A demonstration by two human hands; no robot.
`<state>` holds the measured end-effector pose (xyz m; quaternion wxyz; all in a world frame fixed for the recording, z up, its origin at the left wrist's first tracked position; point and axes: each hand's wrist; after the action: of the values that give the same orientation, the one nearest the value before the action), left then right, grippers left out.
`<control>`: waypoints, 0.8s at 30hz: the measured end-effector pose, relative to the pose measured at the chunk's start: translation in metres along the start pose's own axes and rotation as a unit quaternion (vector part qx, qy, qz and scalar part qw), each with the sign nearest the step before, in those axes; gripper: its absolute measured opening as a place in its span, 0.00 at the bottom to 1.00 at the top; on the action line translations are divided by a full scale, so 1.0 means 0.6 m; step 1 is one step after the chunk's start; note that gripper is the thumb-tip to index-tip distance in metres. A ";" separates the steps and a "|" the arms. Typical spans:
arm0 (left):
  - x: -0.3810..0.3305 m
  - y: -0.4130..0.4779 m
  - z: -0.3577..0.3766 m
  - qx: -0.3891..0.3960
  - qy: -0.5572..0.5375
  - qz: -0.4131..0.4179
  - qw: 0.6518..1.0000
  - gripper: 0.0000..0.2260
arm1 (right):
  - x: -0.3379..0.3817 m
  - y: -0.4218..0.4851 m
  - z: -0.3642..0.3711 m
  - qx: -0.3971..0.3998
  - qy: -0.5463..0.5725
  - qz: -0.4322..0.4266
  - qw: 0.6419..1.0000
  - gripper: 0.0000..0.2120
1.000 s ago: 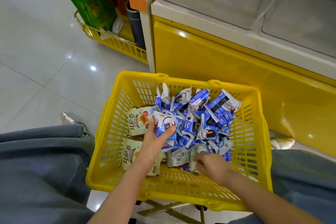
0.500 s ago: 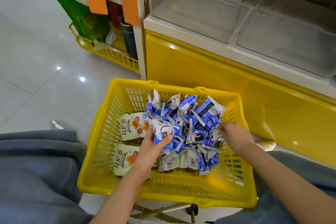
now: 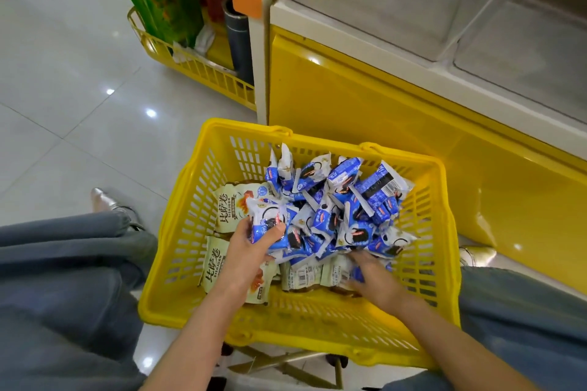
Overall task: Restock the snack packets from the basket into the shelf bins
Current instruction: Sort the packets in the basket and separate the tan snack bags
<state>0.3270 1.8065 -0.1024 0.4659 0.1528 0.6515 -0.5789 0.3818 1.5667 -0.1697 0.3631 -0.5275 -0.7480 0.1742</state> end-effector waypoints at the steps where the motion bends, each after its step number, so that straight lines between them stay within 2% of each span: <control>1: 0.002 0.002 -0.003 0.001 -0.001 -0.006 1.000 0.19 | -0.007 0.005 0.003 -0.006 -0.015 0.009 1.000 0.31; 4: 0.006 0.011 -0.003 -0.005 0.000 -0.013 1.000 0.15 | -0.017 0.021 0.011 0.007 -0.041 0.027 0.999 0.32; 8: 0.004 0.015 0.004 0.001 0.004 -0.018 1.000 0.10 | -0.014 0.042 0.010 0.029 -0.091 0.055 0.994 0.29; 14: 0.001 0.015 0.013 -0.006 0.004 -0.024 1.000 0.10 | -0.011 0.044 0.022 0.023 -0.103 0.019 0.994 0.30; 17: 0.001 0.016 0.016 -0.004 0.004 -0.019 1.000 0.09 | -0.011 0.041 0.016 -0.002 -0.095 0.011 0.995 0.24; 20: -0.001 0.016 0.017 -0.001 -0.001 -0.014 1.000 0.10 | -0.011 0.026 0.008 -0.042 -0.055 -0.003 0.998 0.08; 24: -0.012 0.012 0.014 -0.001 -0.014 0.002 1.000 0.10 | 0.001 -0.004 -0.009 -0.062 -0.109 -0.052 0.991 0.10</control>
<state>0.3393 1.8036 -0.1005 0.4758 0.1459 0.6452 -0.5797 0.3842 1.5659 -0.1640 0.2547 -0.4877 -0.8187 0.1645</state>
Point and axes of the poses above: each hand's wrist, its own y-axis towards the middle knuckle, its own z-axis out of the palm, x = y × z, and after that the axes turned 1 degree about -y, right-handed
